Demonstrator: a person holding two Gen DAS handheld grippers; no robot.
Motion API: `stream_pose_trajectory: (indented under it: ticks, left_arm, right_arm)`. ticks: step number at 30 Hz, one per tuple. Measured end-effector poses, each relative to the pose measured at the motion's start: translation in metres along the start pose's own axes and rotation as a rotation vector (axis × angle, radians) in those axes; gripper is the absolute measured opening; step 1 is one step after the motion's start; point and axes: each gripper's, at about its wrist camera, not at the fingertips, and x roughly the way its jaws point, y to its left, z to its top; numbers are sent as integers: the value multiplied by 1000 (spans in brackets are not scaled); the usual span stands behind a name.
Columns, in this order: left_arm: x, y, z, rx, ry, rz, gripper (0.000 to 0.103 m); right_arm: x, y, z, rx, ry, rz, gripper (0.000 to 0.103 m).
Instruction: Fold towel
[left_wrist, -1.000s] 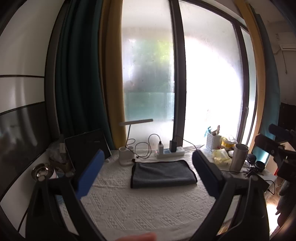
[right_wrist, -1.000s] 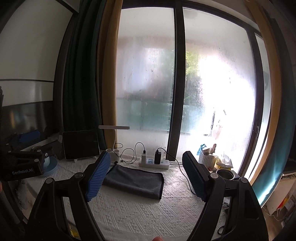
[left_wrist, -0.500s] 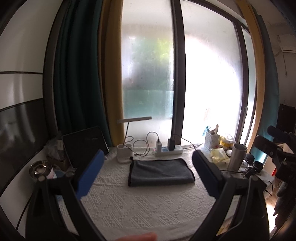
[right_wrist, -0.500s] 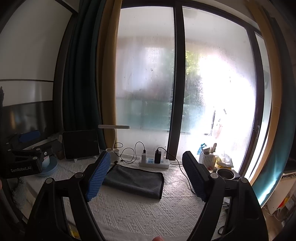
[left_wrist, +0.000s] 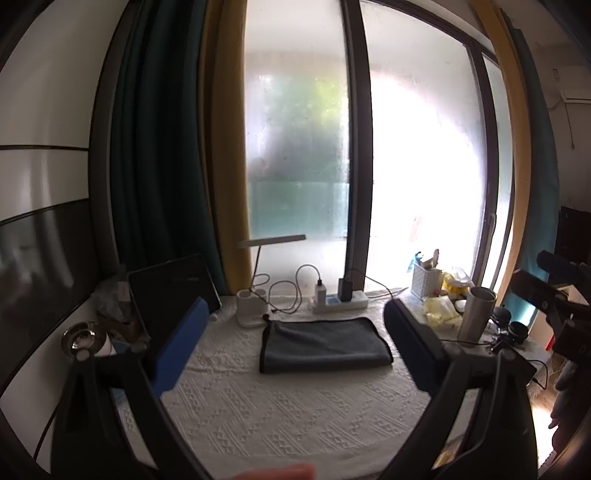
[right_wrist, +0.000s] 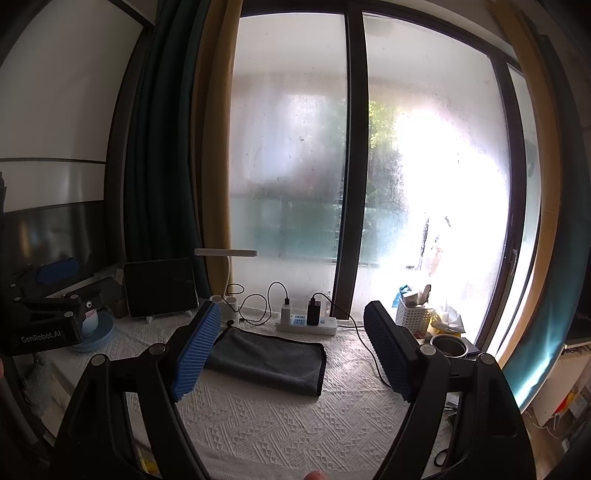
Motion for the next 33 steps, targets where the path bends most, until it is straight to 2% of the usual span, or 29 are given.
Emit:
stream_pose_trajectory:
  ticks: [33]
  left_arm:
    - [-3, 7, -1, -10, -13, 13, 97]
  right_arm:
    - [0, 2, 1, -2, 2, 1, 82]
